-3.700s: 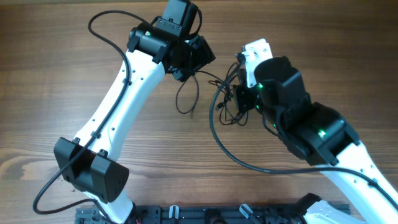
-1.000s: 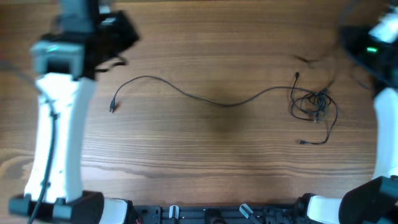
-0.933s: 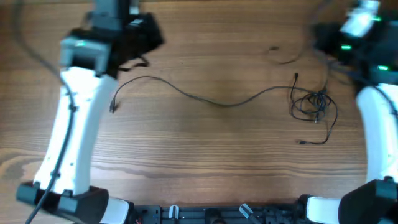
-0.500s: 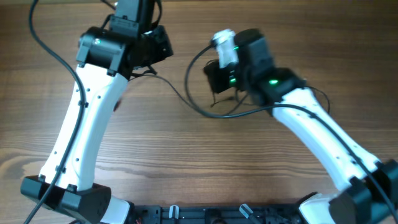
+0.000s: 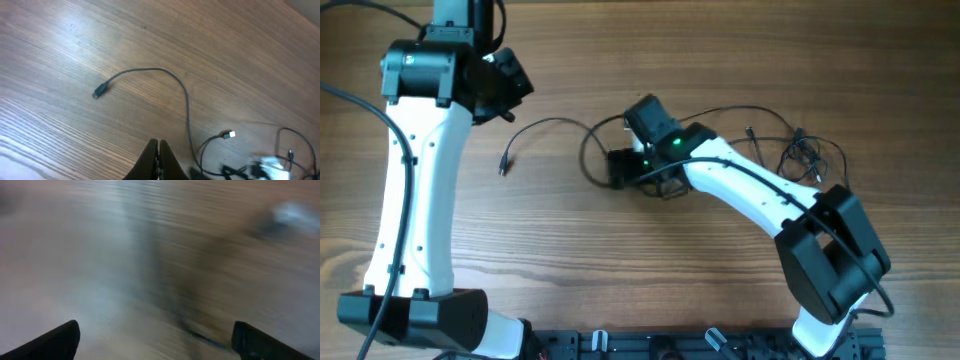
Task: Untangle cables
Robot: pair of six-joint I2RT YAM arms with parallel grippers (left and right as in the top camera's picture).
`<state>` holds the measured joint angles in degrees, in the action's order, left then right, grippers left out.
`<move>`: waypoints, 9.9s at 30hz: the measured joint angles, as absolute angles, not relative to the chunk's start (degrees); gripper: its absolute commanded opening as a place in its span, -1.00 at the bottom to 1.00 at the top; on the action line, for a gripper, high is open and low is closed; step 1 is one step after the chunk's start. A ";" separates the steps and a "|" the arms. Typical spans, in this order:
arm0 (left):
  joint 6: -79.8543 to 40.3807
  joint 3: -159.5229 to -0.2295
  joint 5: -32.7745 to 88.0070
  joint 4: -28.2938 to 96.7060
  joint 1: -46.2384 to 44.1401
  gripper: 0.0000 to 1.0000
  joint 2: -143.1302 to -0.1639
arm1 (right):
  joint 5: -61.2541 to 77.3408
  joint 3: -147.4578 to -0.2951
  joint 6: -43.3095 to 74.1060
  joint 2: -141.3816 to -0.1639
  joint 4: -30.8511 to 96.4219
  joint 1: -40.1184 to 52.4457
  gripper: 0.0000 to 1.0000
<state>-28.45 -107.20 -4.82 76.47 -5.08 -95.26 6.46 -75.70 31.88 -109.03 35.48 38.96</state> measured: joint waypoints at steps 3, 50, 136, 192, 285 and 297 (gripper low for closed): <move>-28.12 -107.20 -4.89 76.97 -4.75 -0.92 -95.26 | -10.76 -75.46 42.46 -106.06 42.70 37.23 0.99; -28.10 -107.20 -4.89 82.72 -4.75 -0.92 -95.26 | -13.04 -75.35 97.58 -113.43 48.47 -3.79 -0.92; 12.64 -107.15 23.16 66.89 -2.94 -0.92 -85.01 | 22.24 -75.90 10.26 -70.67 29.52 -19.53 -0.92; -28.23 -107.09 26.26 65.69 -9.45 -0.92 -84.58 | 25.21 -76.23 117.43 -99.33 5.91 25.41 0.23; -10.70 -107.31 27.29 84.55 15.75 -0.92 -75.99 | 25.85 -78.02 37.54 -101.71 22.22 0.75 0.98; -10.52 -107.28 27.27 84.88 12.69 -0.92 -79.00 | -18.28 -78.78 73.25 -107.20 36.51 -3.57 0.99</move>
